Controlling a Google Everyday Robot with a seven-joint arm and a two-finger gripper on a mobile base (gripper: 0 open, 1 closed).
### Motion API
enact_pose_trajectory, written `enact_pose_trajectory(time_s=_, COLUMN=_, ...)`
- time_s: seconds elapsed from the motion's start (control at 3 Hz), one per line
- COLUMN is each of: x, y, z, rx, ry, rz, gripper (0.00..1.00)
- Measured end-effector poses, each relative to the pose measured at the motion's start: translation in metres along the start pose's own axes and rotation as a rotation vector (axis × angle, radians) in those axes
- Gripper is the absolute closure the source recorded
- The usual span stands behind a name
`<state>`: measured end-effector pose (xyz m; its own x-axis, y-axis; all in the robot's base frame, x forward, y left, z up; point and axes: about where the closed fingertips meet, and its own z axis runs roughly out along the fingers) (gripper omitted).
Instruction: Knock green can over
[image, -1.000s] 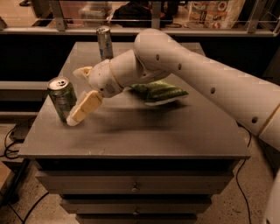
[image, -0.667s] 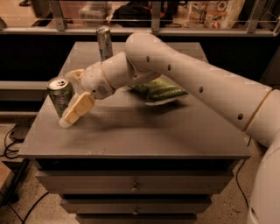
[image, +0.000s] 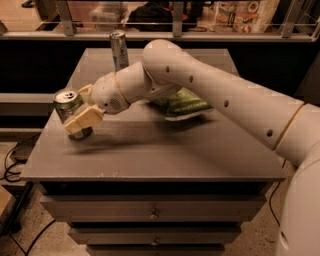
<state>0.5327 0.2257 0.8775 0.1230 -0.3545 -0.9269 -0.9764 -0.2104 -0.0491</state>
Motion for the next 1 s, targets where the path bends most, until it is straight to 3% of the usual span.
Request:
enact_pose_trajectory(time_s=0.33, x=-0.002, y=-0.003, z=-0.014, rx=0.026, ry=0.019, rz=0.009, gripper=0.72)
enact_pose_trajectory(time_s=0.67, x=-0.002, y=-0.005, z=-0.036, rx=0.054, ry=0.102, rz=-0.002, gripper=0.95)
enact_pose_trajectory(time_s=1.0, x=-0.002, y=-0.007, z=-0.082, rx=0.127, ry=0.349, rz=-0.036, gripper=0.97)
